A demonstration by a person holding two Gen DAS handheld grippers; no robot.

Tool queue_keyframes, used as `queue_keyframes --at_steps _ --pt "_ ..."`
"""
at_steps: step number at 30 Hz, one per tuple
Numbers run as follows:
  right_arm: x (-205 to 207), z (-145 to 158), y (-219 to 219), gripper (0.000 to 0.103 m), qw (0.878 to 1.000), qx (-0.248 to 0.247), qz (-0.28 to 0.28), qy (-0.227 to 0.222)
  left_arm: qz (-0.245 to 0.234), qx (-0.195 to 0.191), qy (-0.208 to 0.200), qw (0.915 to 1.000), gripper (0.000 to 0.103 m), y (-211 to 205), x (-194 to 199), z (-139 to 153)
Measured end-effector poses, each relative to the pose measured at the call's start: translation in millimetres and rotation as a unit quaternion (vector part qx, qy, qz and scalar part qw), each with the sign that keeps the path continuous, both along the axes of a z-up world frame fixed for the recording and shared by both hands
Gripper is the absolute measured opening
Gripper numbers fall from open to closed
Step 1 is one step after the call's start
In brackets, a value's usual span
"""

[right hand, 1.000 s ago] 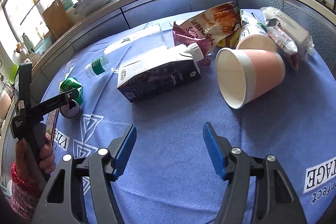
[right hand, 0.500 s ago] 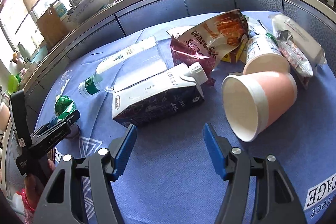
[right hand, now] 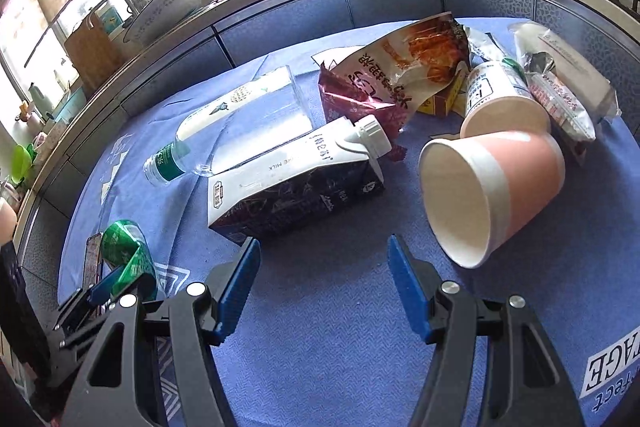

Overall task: Collect trash
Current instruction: 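Close the left gripper around the crushed green can, then lift the green can with the left gripper while the right tool reaches the white milk carton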

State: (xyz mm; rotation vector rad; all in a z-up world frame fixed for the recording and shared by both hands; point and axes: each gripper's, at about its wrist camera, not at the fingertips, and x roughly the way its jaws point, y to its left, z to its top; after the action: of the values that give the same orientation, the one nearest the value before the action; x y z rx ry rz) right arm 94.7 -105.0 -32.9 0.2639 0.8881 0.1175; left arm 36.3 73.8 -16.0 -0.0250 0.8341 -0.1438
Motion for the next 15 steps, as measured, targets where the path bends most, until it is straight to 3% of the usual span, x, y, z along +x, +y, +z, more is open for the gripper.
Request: queue_keyframes --at_steps 1,2,4,7,10,15 --pt "0.3 0.2 -0.8 0.066 1.000 0.001 0.000 0.000 -0.005 0.007 0.000 1.0000 0.051 -2.2 -4.0 -0.9" --pt "0.4 0.3 -1.5 0.066 1.000 0.003 -0.001 0.001 -0.010 0.011 0.005 0.9999 0.068 -2.6 -6.0 -2.6" --pt "0.8 1.0 -2.7 0.066 1.000 0.005 -0.001 0.001 -0.011 0.005 0.008 0.9999 0.087 0.7 -10.4 -3.7" --pt "0.6 2.9 -4.4 0.066 1.000 0.006 -0.003 -0.002 -0.018 -0.019 0.003 0.9997 0.087 9.0 -16.6 1.2" --pt "1.2 3.6 -5.5 0.066 1.000 0.007 -0.005 -0.002 -0.018 -0.069 0.002 0.9974 0.092 22.0 -18.8 9.4" --pt "1.5 0.8 -6.2 0.067 1.000 0.009 -0.007 0.003 -0.006 -0.168 0.027 0.9855 0.092 45.8 -7.5 15.1"
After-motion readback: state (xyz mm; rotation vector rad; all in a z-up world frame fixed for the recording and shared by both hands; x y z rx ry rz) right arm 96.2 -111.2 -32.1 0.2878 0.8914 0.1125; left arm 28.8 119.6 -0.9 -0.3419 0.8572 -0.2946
